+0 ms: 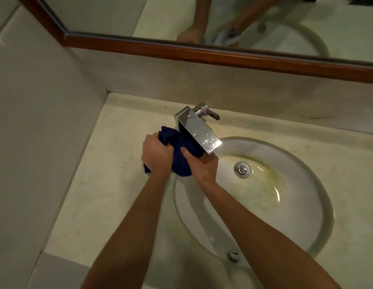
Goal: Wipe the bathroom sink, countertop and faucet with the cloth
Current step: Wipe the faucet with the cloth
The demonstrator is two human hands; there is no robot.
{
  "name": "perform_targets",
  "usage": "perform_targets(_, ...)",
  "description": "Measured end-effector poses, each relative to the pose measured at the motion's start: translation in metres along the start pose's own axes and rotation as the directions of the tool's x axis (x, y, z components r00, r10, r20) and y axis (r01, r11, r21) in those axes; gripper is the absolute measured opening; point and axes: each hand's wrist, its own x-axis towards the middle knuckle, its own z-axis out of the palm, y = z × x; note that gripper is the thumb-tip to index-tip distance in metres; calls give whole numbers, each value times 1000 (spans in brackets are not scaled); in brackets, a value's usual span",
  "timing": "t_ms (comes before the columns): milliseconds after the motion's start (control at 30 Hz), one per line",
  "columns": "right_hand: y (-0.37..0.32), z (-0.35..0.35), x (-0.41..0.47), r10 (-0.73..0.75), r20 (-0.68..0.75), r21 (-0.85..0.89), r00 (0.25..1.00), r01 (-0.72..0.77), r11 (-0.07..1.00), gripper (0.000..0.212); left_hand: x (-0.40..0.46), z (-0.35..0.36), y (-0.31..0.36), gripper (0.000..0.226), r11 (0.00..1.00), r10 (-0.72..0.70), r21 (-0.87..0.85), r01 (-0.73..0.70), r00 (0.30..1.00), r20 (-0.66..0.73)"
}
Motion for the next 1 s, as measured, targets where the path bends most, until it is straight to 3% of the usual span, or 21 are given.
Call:
perform_targets(133,7,-39,4,-59,-16,-281,998,52,958,27,-47,25,1,19,998,69,-3,-69,997,-33)
perform_targets(233,-1,-82,4,-108,-124,-308,986,65,949,20,-93,51,10,16,936,-108,-338,102,994,2)
perform_targets(333,-31,-102,25,-284,-147,-361,947,216,907,21,-122,69,46,17,651,-269,-686,324,944,191)
perform_targets(400,-55,-95,52,-394,-47,-457,918,331,826,23,-110,85,74,16,387,-460,-834,394,866,195)
perform_targets(467,-72,-80,80,-484,90,-578,870,441,686,27,-86,101,85,12,212,-531,-885,414,809,251)
perform_targets(500,-76,-74,92,-502,140,-624,853,470,624,30,-74,105,86,12,200,-499,-860,469,804,323)
perform_targets(567,-74,-70,107,-484,156,-671,861,452,588,33,-63,109,80,28,283,-390,-776,563,807,443)
perform_targets(733,-48,-117,97,-438,49,-667,898,355,655,31,-74,92,71,43,548,-386,-593,590,808,446)
perform_targets(900,-45,-171,61,-524,24,-506,851,463,728,20,-108,68,65,59,375,-121,-648,663,728,675)
perform_targets(967,-51,-177,37,-643,56,-516,764,574,636,16,-118,58,69,81,290,27,-658,695,681,732)
perform_targets(1000,-51,-179,26,-717,119,-535,687,653,536,20,-124,50,74,88,266,99,-671,692,673,733)
